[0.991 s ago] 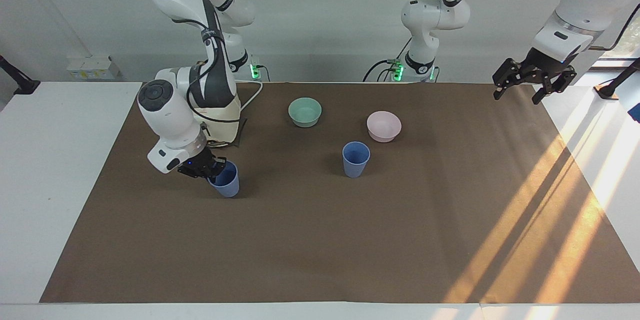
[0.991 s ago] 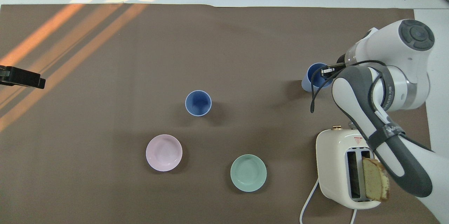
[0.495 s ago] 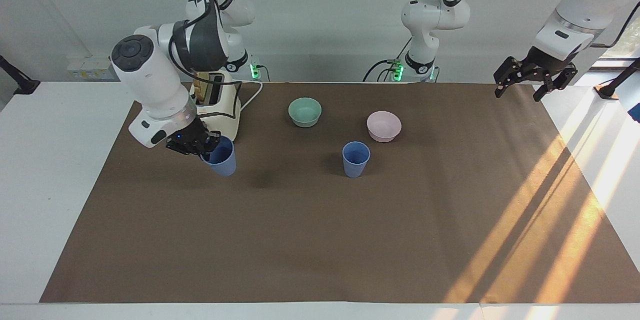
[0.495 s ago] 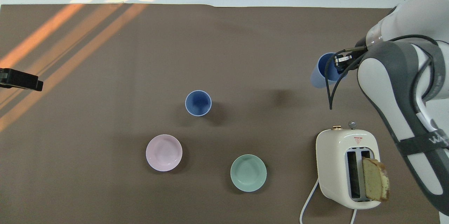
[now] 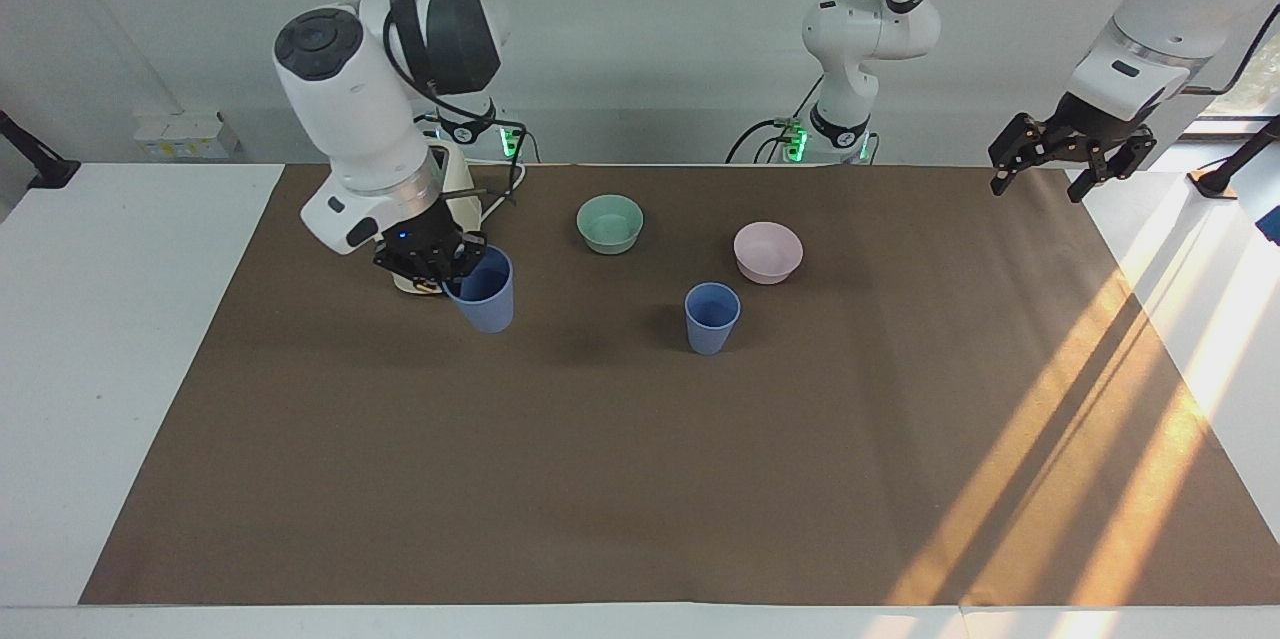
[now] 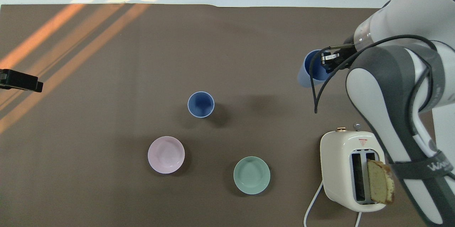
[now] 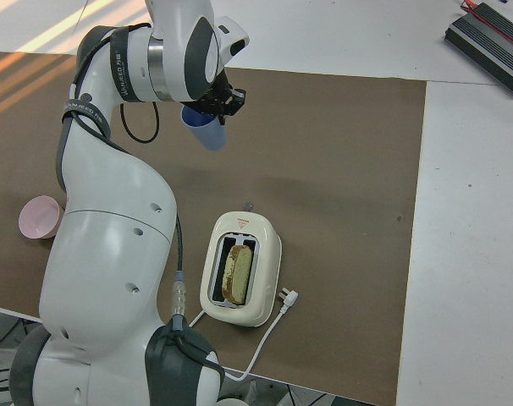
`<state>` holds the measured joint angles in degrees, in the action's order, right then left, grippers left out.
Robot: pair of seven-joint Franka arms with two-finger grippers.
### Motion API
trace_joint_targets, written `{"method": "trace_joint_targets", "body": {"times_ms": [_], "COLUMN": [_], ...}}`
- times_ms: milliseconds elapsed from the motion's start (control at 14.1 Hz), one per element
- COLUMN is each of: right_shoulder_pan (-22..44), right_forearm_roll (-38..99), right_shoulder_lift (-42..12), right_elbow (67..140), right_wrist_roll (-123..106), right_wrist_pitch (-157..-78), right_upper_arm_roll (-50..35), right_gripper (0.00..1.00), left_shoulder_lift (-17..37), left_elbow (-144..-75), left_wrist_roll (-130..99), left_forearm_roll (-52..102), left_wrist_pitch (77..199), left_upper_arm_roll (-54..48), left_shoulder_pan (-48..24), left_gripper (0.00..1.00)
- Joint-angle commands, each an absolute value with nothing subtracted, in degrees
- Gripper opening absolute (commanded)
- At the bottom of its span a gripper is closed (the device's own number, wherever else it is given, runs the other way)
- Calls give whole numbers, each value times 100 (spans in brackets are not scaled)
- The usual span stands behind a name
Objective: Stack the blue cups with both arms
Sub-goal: 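Carry the blue cup with the right gripper over the placed cup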
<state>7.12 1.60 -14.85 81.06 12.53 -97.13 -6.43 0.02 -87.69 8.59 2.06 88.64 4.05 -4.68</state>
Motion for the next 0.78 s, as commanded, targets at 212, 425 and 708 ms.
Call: {"method": "trace_joint_targets", "body": {"times_ms": [212,425,708], "right_shoulder_pan": [1914,2573,3005], "right_forearm_roll": [193,176,71], "right_shoulder_lift": [-1626,-1915,-2266], "right_elbow": [7620,7436,7400], "right_wrist_roll": [2661,3408,3673], "right_wrist_pitch": [-9843,-10159,-10493], "right_upper_arm_roll": [-686,-694,-686], "right_gripper": [0,0,0], "left_shoulder_lift": [-88,-88,-88], "left_elbow": [-8807,-8807,-8807], "left_wrist_roll": [791,791,791], "left_forearm_roll": [105,105,105], "left_wrist_pitch": [8798,8798,8798], "left_upper_arm_roll": [352,352,352], "left_shoulder_pan": [-404,-413,-413], "left_gripper": [100,100,100]}}
